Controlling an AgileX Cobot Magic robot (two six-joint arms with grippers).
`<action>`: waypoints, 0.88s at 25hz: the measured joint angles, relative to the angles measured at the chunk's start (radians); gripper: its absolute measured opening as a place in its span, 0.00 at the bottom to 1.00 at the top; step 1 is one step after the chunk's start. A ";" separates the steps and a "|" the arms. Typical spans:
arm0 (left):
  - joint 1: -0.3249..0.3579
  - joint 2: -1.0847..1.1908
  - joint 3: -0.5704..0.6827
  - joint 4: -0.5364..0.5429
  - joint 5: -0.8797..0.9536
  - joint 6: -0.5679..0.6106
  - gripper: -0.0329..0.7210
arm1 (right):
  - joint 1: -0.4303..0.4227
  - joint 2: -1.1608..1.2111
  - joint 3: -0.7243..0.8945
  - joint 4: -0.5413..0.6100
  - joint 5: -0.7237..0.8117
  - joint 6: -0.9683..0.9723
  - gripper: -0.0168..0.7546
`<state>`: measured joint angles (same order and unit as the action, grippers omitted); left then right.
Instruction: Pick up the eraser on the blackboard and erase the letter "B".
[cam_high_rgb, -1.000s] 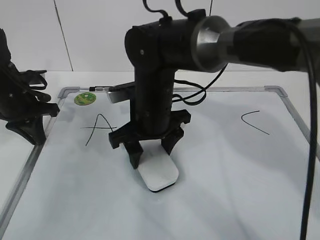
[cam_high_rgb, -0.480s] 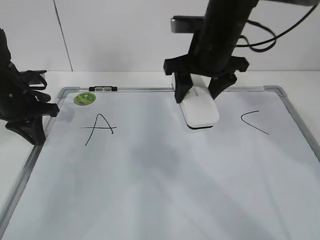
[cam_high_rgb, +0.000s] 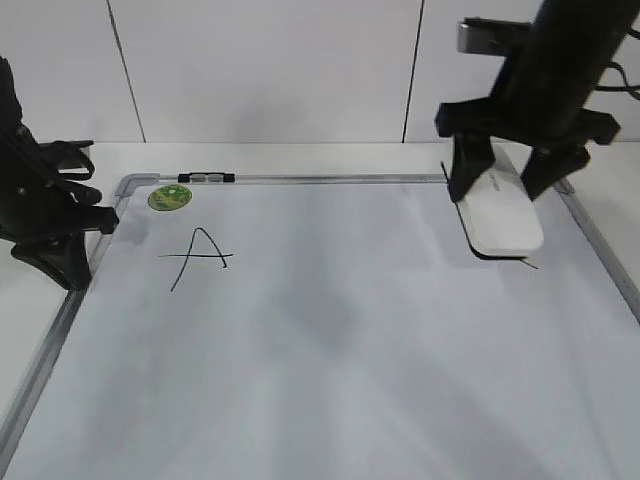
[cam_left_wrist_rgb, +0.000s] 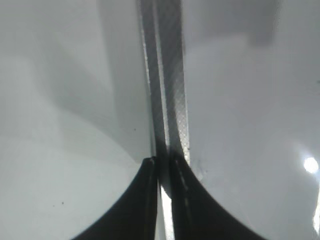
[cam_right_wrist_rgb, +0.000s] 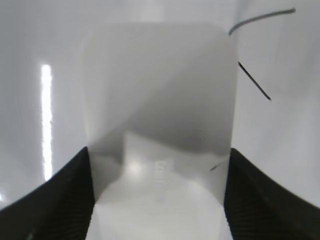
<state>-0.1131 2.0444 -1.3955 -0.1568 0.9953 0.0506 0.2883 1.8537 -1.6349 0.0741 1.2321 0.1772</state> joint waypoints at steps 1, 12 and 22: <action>0.000 0.000 0.000 0.000 0.000 0.000 0.09 | -0.019 -0.017 0.040 0.002 0.000 -0.004 0.71; 0.000 0.000 0.000 0.000 0.000 0.000 0.09 | -0.285 -0.103 0.278 0.070 -0.050 -0.196 0.71; 0.000 0.000 0.000 0.000 0.000 0.000 0.09 | -0.341 -0.048 0.278 0.022 -0.104 -0.257 0.71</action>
<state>-0.1131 2.0444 -1.3955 -0.1564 0.9953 0.0506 -0.0529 1.8055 -1.3571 0.0958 1.1280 -0.0801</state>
